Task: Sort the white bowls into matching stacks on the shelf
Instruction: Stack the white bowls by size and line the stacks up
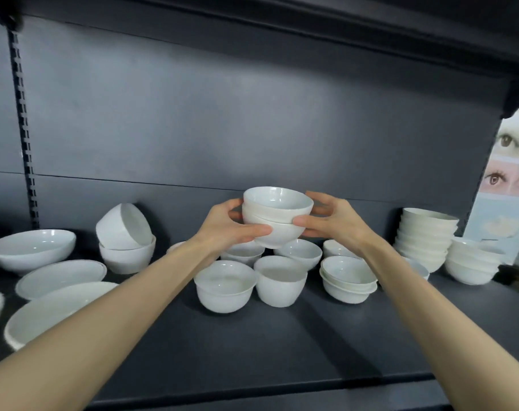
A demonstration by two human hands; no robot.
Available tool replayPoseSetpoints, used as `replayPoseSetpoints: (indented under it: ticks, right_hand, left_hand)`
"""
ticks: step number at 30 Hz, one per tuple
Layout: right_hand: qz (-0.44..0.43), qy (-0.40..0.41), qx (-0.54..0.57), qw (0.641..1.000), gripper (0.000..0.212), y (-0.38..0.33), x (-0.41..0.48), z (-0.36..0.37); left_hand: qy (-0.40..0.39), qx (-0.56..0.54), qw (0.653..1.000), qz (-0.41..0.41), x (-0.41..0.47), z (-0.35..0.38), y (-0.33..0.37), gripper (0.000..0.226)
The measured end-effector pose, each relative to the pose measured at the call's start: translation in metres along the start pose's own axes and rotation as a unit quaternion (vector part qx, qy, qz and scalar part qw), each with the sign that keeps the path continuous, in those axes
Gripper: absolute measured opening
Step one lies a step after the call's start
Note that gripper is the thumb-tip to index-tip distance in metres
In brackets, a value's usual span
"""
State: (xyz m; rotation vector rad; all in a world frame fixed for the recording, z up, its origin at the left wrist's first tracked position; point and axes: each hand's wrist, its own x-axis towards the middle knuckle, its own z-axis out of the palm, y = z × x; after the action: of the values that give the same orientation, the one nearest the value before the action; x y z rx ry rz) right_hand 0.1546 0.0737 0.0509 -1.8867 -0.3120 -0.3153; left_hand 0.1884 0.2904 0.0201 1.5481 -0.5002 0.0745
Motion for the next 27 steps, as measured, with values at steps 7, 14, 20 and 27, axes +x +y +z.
replayPoseSetpoints:
  ticks: [7,14,20,27]
  right_hand:
    - [0.002,-0.015,0.001,1.000,0.041,0.025,0.000,-0.068]
    - [0.025,-0.013,-0.010,1.000,0.069,0.053,0.017,-0.098]
    - [0.061,-0.018,0.000,0.998,0.068,0.083,0.043,-0.096]
    - [0.082,-0.025,-0.002,0.996,0.069,0.111,0.069,-0.089]
  left_hand:
    - [0.023,-0.004,1.000,-0.011,0.019,0.072,-0.009,0.044]
    - [0.034,0.005,0.999,-0.039,0.047,0.099,-0.027,0.043]
    - [0.031,0.035,0.997,-0.057,0.073,0.097,-0.048,0.040]
    - [0.016,0.100,0.992,-0.080,0.103,0.086,-0.073,0.039]
